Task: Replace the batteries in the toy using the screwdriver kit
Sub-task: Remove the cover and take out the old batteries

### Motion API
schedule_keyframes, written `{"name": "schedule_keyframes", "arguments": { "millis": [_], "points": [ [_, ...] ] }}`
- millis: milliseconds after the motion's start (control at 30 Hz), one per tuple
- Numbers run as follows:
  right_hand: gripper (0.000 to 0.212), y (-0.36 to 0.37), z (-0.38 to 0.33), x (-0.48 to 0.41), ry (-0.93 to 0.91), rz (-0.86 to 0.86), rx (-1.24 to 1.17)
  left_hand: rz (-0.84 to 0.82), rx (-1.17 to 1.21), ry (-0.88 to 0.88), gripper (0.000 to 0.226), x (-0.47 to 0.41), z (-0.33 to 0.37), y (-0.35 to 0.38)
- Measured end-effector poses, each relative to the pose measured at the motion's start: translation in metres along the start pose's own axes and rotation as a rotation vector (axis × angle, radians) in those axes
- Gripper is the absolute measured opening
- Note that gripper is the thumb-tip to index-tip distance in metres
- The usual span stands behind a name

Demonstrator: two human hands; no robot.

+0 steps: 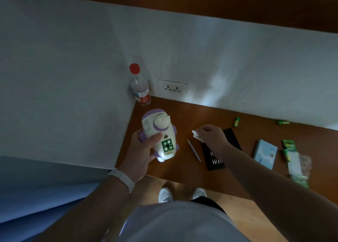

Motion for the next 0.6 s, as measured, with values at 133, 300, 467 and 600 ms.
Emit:
{"name": "schedule_keyframes", "arguments": {
  "millis": [133, 300, 467, 600],
  "points": [
    [0.014, 0.014, -0.002, -0.03, -0.099, -0.026, 0.197, 0.0, -0.009, 0.0, 0.079, -0.001, 0.002, -0.012],
    [0.014, 0.036, -0.008, -0.054, -0.319, -0.133, 0.472, -0.023, -0.006, 0.025, 0.067, -0.001, 0.004, -0.018],
    [0.021, 0.045, -0.006, -0.07, -0.385, -0.148, 0.583, -0.05, -0.027, 0.026, 0.064, -0.003, 0.003, -0.017],
    [0.022, 0.046, 0.001, -0.074, -0.387, -0.149, 0.592, -0.009, -0.035, 0.026, 0.071, -0.004, 0.001, -0.015]
  ]
}}
Point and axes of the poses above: each hand's wrist, its own x-axis away from the middle knuckle, its own y-axis out of the palm, z = x × y, the point moved 5 cm from there along -x, towards the middle knuckle, and after that the axes turned 4 degrees about z, right-handed, at the moved point
